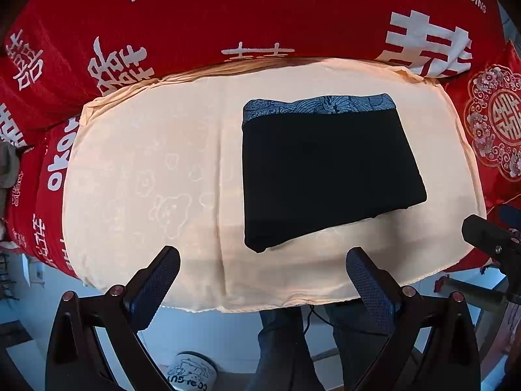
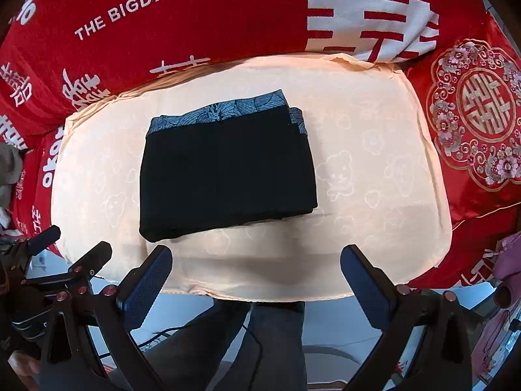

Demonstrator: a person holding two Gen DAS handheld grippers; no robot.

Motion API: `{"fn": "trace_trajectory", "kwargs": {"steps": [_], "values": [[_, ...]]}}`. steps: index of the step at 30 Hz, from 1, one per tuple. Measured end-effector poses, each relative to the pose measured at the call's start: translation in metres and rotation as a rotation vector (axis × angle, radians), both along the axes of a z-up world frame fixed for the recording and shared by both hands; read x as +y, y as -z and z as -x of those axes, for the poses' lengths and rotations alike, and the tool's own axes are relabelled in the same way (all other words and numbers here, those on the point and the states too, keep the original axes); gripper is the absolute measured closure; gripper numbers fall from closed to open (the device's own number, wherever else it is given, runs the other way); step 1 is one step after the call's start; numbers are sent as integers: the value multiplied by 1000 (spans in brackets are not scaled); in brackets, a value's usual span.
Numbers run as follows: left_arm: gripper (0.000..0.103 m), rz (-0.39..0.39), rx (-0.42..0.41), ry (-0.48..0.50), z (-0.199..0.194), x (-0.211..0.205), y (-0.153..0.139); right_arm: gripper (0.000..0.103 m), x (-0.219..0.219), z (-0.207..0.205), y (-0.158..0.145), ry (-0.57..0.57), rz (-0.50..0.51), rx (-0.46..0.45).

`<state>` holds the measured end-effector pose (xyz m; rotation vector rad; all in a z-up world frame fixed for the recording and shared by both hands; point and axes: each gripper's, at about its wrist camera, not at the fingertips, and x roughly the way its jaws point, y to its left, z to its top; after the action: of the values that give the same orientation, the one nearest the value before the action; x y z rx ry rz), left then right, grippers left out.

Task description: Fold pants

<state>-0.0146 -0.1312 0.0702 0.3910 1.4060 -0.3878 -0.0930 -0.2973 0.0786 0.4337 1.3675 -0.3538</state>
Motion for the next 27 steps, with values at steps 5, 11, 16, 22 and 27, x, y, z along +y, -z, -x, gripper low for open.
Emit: {"fn": "trace_trajectory", "kwargs": {"steps": [5, 11, 16, 22, 27], "values": [[1, -2, 1, -3, 1, 1, 0, 0, 0, 2, 1, 6, 1, 2], [1, 0, 2, 1, 2, 1, 0, 0, 0, 3, 1, 5, -2, 3], [1, -1, 2, 1, 3, 0, 0, 0, 0, 2, 1, 6, 0, 3], [1, -3, 2, -3, 2, 1, 0, 0, 1, 2, 1, 2, 0, 2], [1, -5, 0, 5, 1, 1, -1, 0, -2, 0, 0, -5, 6, 4]]}}
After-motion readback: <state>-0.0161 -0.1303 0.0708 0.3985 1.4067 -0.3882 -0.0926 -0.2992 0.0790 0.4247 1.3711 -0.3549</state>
